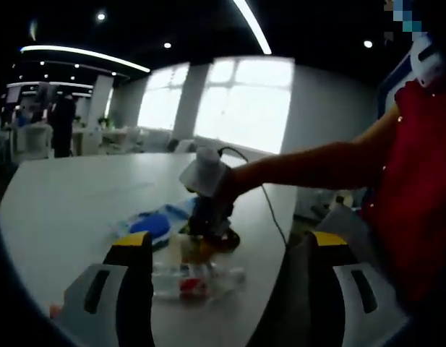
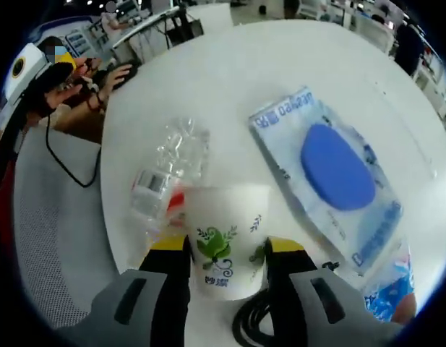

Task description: Arrange the tabletop items into an orderly group along one side of the table until the central work area is clear of visible clutter.

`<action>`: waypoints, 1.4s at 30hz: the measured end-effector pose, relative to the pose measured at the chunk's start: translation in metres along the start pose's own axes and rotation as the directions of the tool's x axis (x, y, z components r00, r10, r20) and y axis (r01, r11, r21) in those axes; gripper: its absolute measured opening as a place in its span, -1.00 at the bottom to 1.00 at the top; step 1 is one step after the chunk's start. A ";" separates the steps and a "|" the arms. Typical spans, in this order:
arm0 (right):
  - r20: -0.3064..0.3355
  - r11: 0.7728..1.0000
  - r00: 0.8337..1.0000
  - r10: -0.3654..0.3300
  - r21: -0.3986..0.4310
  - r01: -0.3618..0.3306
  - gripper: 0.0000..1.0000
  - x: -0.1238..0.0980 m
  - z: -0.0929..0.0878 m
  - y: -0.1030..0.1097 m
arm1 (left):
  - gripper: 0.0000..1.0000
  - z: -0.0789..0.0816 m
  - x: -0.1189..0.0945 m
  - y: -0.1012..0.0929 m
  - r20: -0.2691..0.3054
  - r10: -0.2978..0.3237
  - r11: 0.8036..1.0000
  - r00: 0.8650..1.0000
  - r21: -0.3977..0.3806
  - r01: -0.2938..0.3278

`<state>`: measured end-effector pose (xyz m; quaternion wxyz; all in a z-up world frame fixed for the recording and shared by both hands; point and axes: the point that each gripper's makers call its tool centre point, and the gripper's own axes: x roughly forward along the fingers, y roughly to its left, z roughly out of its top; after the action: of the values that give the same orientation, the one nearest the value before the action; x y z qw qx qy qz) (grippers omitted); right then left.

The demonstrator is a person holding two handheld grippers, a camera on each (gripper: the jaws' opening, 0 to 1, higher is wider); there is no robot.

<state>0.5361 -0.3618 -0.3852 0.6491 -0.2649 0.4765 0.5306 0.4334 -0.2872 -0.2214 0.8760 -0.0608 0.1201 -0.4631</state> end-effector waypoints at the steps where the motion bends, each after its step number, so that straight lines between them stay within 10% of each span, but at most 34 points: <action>1: 0.003 1.000 1.000 0.002 0.005 -0.002 -0.19 0.000 0.000 0.000 | 0.72 0.000 0.000 0.000 0.001 0.000 1.000 1.000 0.000 0.000; 23: 0.193 0.999 0.981 -0.036 0.021 0.033 -0.21 -0.040 0.016 -0.004 | 0.70 0.001 0.003 0.001 -0.010 0.002 1.000 1.000 0.004 -0.002; 32: 0.316 0.999 0.948 -0.038 0.022 0.033 -0.21 -0.054 0.043 0.003 | 0.69 0.005 -0.001 0.005 -0.005 0.016 1.000 1.000 0.005 -0.016; 42: 0.489 0.999 0.871 -0.040 0.000 0.046 -0.22 -0.064 0.084 0.011 | 0.68 0.010 -0.012 0.014 0.021 0.044 0.999 0.999 -0.002 -0.044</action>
<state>0.5546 -0.3153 -0.2915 0.7585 -0.1364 0.2878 0.5685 0.4402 -0.2693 -0.2127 0.8873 -0.0636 0.1126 -0.4428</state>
